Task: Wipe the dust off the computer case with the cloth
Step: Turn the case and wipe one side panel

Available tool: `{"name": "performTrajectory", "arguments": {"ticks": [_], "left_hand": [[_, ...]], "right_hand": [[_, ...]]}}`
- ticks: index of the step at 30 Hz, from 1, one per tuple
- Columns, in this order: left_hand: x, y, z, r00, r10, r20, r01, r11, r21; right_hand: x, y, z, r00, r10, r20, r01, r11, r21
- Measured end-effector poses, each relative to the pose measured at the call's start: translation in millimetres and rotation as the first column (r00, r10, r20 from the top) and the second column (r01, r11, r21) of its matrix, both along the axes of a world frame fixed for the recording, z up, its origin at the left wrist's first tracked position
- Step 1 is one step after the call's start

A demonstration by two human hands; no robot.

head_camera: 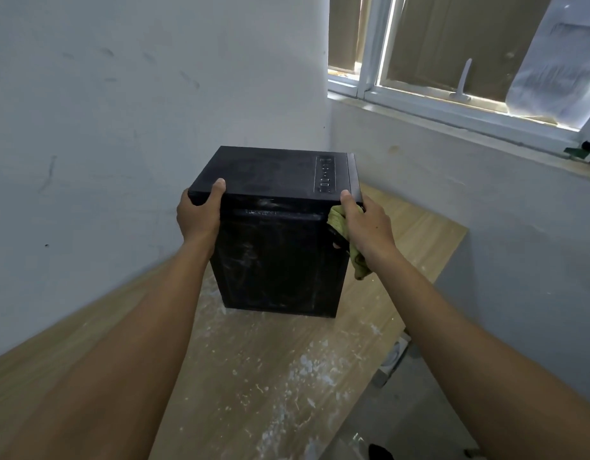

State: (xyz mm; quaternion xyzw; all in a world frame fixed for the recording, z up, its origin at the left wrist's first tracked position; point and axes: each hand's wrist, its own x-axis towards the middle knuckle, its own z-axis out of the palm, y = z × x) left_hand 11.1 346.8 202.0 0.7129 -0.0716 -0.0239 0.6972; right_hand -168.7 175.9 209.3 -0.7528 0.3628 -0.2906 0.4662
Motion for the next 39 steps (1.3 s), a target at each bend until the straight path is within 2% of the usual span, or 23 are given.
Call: {"name": "performTrajectory", "arguments": {"ticks": [7, 16, 23, 29, 35, 39], "left_hand": [[-22.3, 1.0, 0.0, 0.992, 0.127, 0.005, -0.127, 0.992, 0.006], [-56.2, -5.7, -0.5, 0.931, 0.364, 0.000, -0.364, 0.931, 0.011], [-75.0, -32.0, -1.5, 0.852, 0.524, 0.010, -0.524, 0.852, 0.014], [-94.5, -59.4, -2.4, 0.736, 0.677, 0.006, -0.676, 0.736, 0.032], [-128.1, -74.8, -3.6, 0.637, 0.771, -0.009, -0.771, 0.637, 0.013], [-143.4, -78.1, -5.5, 0.607, 0.795, -0.007, -0.795, 0.607, 0.018]], "right_hand": [[7.8, -29.5, -3.1, 0.991, 0.136, -0.006, -0.135, 0.988, 0.072], [23.1, -70.1, 4.1, 0.931, 0.365, -0.013, -0.365, 0.930, 0.034], [40.7, -108.9, 11.1, 0.838, 0.545, -0.024, -0.545, 0.838, 0.021], [55.0, -139.8, 13.4, 0.726, 0.688, 0.007, -0.686, 0.723, 0.081], [55.8, -153.9, 17.3, 0.631, 0.774, 0.047, -0.771, 0.619, 0.148], [51.9, -158.6, 16.1, 0.590, 0.804, 0.077, -0.802, 0.571, 0.176]]}}
